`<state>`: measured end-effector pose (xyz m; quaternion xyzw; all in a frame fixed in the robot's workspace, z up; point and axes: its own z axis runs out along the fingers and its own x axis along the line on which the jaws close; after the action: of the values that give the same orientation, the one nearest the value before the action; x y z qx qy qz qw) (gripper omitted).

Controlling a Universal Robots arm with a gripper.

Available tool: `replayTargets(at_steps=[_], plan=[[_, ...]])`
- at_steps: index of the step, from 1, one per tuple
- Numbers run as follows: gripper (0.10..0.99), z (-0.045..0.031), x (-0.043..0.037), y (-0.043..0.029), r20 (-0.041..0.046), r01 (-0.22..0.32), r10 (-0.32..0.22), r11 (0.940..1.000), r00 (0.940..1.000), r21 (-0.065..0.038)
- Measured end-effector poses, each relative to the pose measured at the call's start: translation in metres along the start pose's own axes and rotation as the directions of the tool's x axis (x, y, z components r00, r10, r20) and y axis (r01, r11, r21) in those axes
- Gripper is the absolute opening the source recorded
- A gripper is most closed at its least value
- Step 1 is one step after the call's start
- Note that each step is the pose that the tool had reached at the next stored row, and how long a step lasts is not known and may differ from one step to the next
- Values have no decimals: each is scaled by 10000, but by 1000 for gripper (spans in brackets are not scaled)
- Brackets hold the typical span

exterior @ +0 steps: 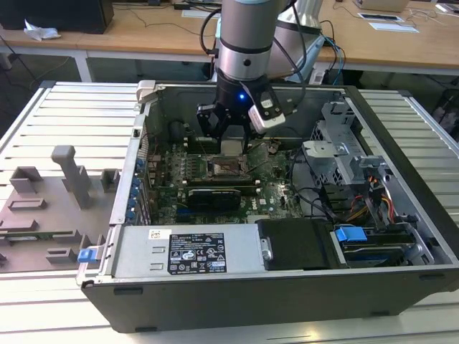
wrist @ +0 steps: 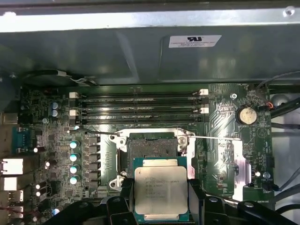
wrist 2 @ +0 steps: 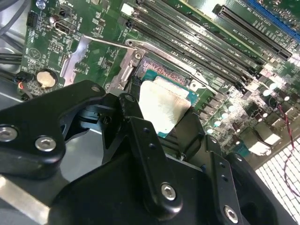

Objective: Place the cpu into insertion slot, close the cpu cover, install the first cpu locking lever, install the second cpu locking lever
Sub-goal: 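Place the cpu into insertion slot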

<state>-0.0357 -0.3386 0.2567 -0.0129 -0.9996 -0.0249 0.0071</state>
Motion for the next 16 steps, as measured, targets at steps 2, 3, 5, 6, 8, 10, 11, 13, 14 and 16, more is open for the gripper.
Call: replayTargets(at_steps=[2,3,5,6,8,10,11,13,14,16], plan=[[545,24,0,26,4,-3,3,9999,10000,168],[545,38,-2,41,6,-4,4,9997,10000,225],[545,57,-9,61,7,-4,4,9996,10000,273],[545,69,-19,77,9,-2,2,9996,10000,297],[545,77,-27,92,8,-5,4,9994,10000,337],[545,78,-27,93,9,-5,5,9994,10000,338],[545,78,-27,93,10,-22,21,9994,10000,338],[545,79,-28,93,23,-291,291,9990,9996,335],[545,80,-27,93,30,-429,429,9985,9991,334],[545,82,-27,93,45,-736,735,9967,9973,332]])
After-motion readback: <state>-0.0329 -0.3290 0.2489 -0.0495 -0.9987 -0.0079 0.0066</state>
